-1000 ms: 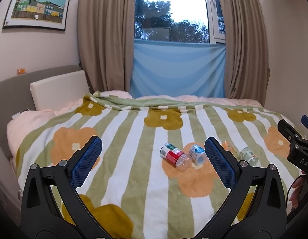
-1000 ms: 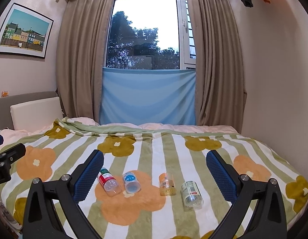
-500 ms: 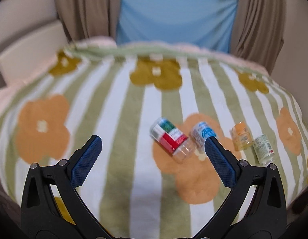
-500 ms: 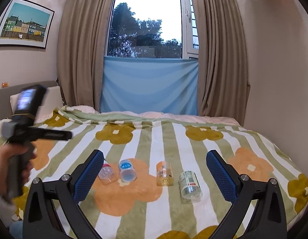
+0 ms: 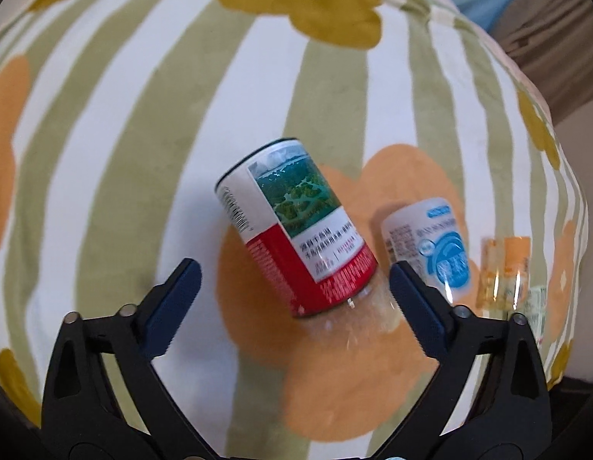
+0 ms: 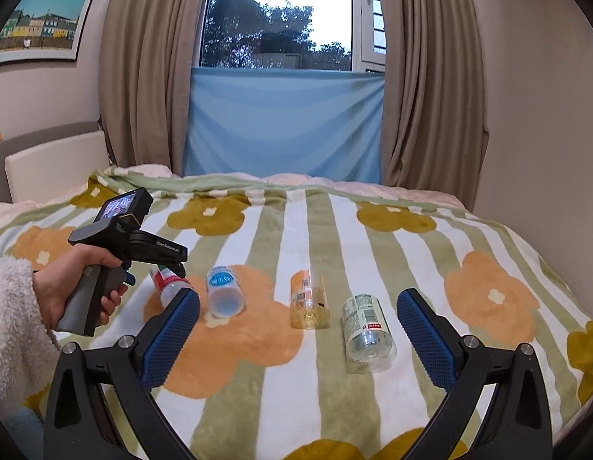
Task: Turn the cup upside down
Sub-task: 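Lift the red-labeled bottle off the blanket with the left tool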
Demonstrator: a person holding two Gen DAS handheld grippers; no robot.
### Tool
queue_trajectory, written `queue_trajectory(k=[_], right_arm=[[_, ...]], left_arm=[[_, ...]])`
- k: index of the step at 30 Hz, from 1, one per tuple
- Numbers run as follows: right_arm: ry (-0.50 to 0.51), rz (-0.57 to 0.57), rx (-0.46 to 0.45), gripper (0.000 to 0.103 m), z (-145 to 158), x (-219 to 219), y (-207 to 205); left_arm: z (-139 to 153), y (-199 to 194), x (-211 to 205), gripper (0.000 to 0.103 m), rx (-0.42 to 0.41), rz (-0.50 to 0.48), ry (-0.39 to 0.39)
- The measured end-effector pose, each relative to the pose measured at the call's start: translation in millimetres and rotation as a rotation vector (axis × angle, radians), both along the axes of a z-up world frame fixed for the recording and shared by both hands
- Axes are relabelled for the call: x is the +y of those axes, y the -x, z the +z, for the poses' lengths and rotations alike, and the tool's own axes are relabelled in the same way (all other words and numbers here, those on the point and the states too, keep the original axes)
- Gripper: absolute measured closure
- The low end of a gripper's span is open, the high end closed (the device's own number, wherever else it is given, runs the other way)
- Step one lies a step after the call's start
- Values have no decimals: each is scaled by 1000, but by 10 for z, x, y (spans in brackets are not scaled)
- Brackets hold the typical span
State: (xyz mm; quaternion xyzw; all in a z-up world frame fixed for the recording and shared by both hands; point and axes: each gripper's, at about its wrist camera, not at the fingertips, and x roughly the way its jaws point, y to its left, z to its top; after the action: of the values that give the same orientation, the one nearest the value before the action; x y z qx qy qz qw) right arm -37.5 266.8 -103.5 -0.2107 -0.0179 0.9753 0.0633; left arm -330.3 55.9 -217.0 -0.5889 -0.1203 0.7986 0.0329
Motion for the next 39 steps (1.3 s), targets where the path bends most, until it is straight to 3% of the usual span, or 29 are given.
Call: queue_trajectory(k=[7,9,11,18,23,26,32,39], right_arm=[[11,19,-46,0,-179,-2,170],[11,25,-55,0,-211,-19,194],[10,31,-60,0,-233,-36,216],[9,38,-60,0,-256,-61,228],[30,43,-57,0,-242,-91,230],[43,55,-52,0,-202,-108,212],[69,62,-40,0,-125,-97,91],[75,48,-49,0,-55,-62,-82]], left_arm=[[-250,220,31,9,-86,32,-106],[-309,280,48,15,-101,41,-136],[-346,323,66,29,-121,8,-165],[-304,384,100,31,-106,-39,-153],[-120,296,29,32,-78,-94,-129],[56,107,39,32,-63,-191,-88],[280,-518,265,32,-85,-478,10],[29,-1057,711,31,-87,-687,121]])
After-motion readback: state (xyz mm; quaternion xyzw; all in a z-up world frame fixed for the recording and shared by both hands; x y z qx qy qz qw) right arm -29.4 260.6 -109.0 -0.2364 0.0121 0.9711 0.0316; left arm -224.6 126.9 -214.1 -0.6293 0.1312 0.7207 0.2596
